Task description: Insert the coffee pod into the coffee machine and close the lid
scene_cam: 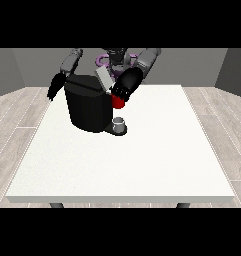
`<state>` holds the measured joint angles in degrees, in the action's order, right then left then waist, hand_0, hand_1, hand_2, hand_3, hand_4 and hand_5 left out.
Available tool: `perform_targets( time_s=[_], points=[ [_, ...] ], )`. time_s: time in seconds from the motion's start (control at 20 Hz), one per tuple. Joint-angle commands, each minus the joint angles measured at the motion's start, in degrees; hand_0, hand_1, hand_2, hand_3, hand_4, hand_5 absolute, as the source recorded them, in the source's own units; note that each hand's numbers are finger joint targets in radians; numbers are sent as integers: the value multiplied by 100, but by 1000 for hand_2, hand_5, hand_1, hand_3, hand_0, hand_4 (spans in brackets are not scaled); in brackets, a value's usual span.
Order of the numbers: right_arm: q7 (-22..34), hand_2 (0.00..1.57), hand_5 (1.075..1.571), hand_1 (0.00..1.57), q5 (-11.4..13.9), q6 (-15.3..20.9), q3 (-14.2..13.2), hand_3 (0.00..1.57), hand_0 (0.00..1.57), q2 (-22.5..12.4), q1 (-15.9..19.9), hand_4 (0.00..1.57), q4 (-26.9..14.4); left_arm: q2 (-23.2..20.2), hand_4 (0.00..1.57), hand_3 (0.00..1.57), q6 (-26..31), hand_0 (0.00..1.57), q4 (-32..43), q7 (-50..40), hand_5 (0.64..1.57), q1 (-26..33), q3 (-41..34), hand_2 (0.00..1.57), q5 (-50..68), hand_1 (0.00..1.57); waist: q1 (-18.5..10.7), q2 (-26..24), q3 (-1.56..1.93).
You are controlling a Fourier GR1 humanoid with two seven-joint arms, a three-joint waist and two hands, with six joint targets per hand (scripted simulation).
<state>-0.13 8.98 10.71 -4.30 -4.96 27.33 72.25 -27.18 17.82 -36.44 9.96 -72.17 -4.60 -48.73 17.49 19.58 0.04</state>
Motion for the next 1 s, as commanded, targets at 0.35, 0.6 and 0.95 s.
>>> perform_targets(
  time_s=[0.35, 0.6, 0.95],
  points=[
    [210, 0, 1571, 0, 81, 21, 118, 0, 0, 23, 87, 85, 240, -90, 0, 970, -384, 1241, 92, 422, 1571, -47, -233, 1202, 62, 1241, 124, 122, -4],
    [-93, 0, 1571, 0, 157, 76, 46, 0, 0, -68, 202, 0, 14, -334, 0, 940, -333, 1250, 39, 376, 1571, -397, -245, 1216, -46, 1250, 154, 461, -1],
    [87, 0, 1571, 0, 223, 89, 200, 0, 0, 32, 245, 185, 222, -468, 0, 662, -669, 815, 34, 724, 1571, -263, -119, 912, -302, 815, 220, 472, -2]
  ],
)
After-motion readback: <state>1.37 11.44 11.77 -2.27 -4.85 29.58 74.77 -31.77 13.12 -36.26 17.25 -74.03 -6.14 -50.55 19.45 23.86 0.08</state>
